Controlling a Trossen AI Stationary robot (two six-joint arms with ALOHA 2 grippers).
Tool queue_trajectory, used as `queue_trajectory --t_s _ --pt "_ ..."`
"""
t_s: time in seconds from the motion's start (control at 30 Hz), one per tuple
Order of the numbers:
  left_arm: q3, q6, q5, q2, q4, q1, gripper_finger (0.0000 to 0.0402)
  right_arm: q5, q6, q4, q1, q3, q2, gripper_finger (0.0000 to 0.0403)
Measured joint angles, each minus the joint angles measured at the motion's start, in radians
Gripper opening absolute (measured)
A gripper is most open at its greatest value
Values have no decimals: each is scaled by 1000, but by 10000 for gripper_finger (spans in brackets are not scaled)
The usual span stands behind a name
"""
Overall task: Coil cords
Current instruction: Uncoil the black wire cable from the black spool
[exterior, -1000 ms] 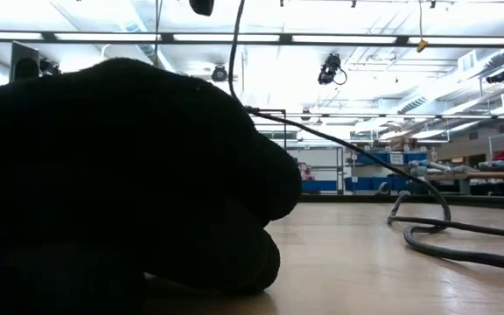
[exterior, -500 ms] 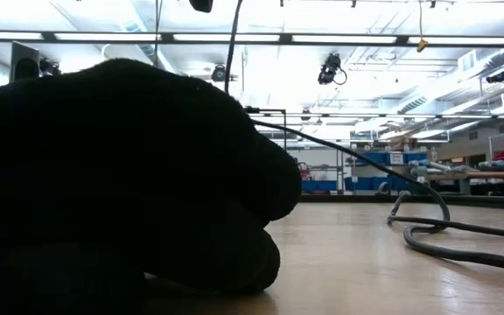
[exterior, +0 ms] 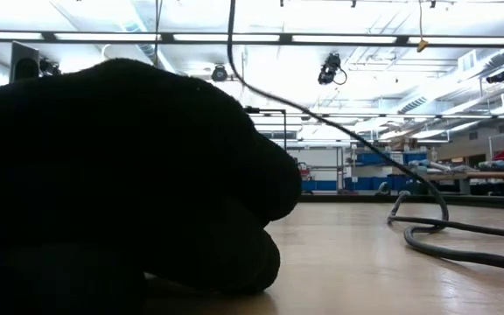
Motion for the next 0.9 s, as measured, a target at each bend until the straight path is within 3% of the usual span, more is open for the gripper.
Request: queue_trajectory --t_s 0.47,0.7,0.9 --pt "42 -10 11 8 4 -31 4 -18 163 -130 -73 -1 0 0" --pt "43 10 87 136 175 5 5 -16 174 -108 -105 -1 0 0" --pt "42 9 69 234 271 39 5 34 173 -93 -102 -1 0 0"
